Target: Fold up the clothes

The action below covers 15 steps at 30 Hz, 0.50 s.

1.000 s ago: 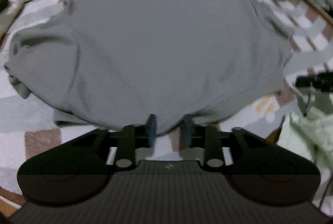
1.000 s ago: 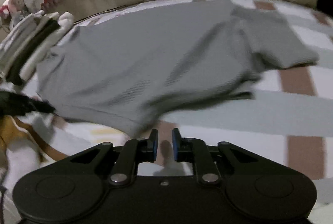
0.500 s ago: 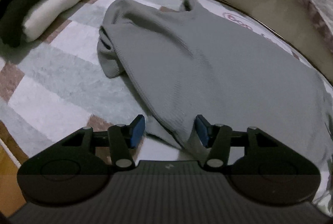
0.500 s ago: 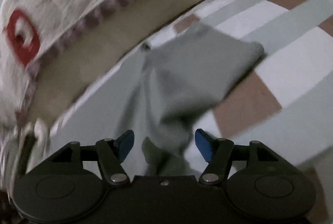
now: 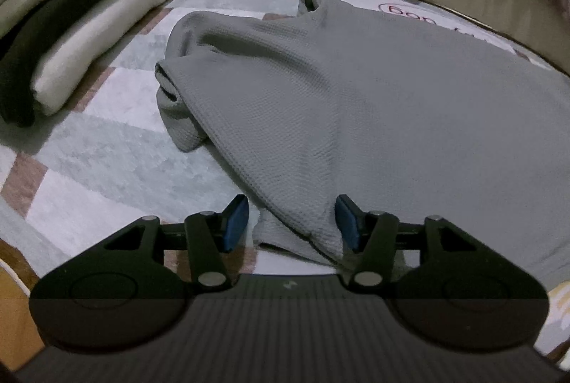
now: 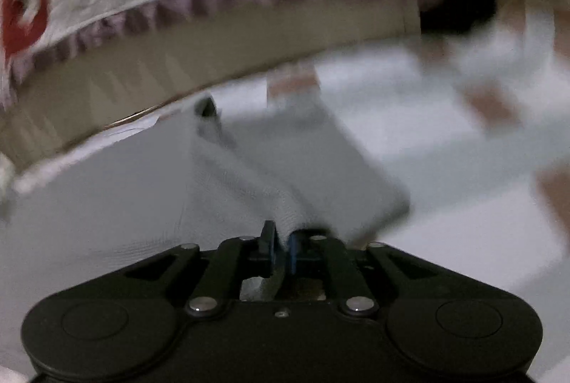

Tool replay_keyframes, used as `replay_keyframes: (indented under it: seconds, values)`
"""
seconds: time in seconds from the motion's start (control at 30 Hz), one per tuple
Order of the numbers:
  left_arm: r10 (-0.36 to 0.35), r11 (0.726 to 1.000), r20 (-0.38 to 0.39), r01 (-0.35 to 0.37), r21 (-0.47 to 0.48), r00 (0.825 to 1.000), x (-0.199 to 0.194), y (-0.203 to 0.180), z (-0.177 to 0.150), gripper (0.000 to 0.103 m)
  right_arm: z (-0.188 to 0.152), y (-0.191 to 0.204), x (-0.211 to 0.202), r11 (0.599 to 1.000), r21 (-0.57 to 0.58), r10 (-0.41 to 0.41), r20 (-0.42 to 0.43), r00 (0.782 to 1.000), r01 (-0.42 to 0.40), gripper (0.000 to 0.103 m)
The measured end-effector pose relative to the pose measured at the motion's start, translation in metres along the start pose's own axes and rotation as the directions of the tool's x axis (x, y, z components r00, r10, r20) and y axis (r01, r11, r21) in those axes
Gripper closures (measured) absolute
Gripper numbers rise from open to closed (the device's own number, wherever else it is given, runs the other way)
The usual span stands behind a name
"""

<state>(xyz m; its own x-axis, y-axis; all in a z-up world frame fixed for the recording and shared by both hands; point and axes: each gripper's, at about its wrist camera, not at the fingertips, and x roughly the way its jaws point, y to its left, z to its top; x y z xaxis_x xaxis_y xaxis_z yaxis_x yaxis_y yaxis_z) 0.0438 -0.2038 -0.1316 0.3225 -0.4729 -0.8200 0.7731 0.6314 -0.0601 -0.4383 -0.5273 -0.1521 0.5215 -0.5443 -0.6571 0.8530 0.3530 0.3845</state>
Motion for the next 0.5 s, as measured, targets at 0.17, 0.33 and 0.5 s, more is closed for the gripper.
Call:
replay_keyframes:
  seconds: [0.17, 0.33, 0.5]
  values:
    - [-0.102, 0.974, 0.223, 0.052, 0.219, 0.97, -0.04, -0.044, -0.002, 0.06, -0.015, -0.053, -0.025, 0.917, 0.376, 0.153, -0.02, 0.988, -0.135, 0.039]
    - [-0.354, 0.908, 0.19, 0.287, 0.307, 0.916, -0.057, -0.145, 0.01, 0.056, 0.029, -0.075, -0.004, 0.804, 0.551, 0.406, -0.232, 0.884, -0.225, 0.039]
    - [-0.457, 0.845, 0.027, 0.425, 0.324, 0.889, -0.036, -0.262, 0.023, 0.056, 0.117, -0.053, 0.001, 0.919, 0.384, 0.267, -0.441, 0.857, -0.089, 0.039]
